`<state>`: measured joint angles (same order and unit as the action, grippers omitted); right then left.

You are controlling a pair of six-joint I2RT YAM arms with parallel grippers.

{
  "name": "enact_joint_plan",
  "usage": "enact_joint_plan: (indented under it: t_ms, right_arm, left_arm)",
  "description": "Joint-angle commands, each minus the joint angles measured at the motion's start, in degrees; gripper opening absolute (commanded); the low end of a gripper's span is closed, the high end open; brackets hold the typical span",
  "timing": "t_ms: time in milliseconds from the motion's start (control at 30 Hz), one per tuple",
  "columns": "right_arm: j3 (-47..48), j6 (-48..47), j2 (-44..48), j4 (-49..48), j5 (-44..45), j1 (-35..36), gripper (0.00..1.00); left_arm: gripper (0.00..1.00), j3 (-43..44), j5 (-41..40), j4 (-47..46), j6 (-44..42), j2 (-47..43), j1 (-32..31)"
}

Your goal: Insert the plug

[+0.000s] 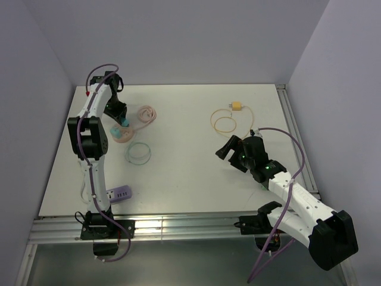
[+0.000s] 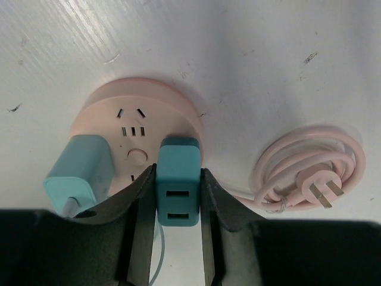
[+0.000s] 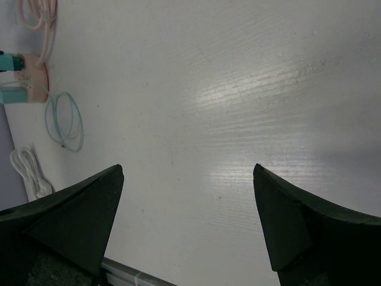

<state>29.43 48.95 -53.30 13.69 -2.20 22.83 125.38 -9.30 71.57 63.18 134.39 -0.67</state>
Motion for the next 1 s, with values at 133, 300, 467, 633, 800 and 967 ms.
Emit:
enact_joint_plan:
  t_ms: [133, 300, 467, 633, 800, 967]
  right_arm:
    - [-1.0, -0.5, 0.4, -1.8, 0.8, -0.7, 0.96]
    - [-1.3, -0.7, 1.1, -1.4, 1.3, -0.7, 0.96]
    - [-1.6, -0.5, 1.2, -1.4, 1.0, -0.7, 0.96]
    - [-1.7, -0.5, 2.3, -0.6, 1.6, -0.7, 0.96]
    - [-1.8, -0.3, 2.8, -0.2, 1.4, -0.7, 0.96]
    - [-1.5, -0.1, 3.6, 1.1, 1.8, -0.7, 0.96]
  left_arm:
    - [0.01, -17.9, -6.5, -6.8, -0.1, -1.7, -2.5]
    - [0.0, -22.6, -11.0, -8.6, 0.3, -4.0, -5.5]
    - [0.0, -30.9, -10.0, -14.2, 1.2, -6.7, -6.6]
    - [0.0, -36.3, -12.0, -18.6, 2.5, -8.7, -8.1]
    - [0.0, -38.0, -8.8, -21.4, 1.7, -8.6, -8.5]
    - [0.0, -29.2, -11.7, -13.1, 0.6, -4.0, -8.7]
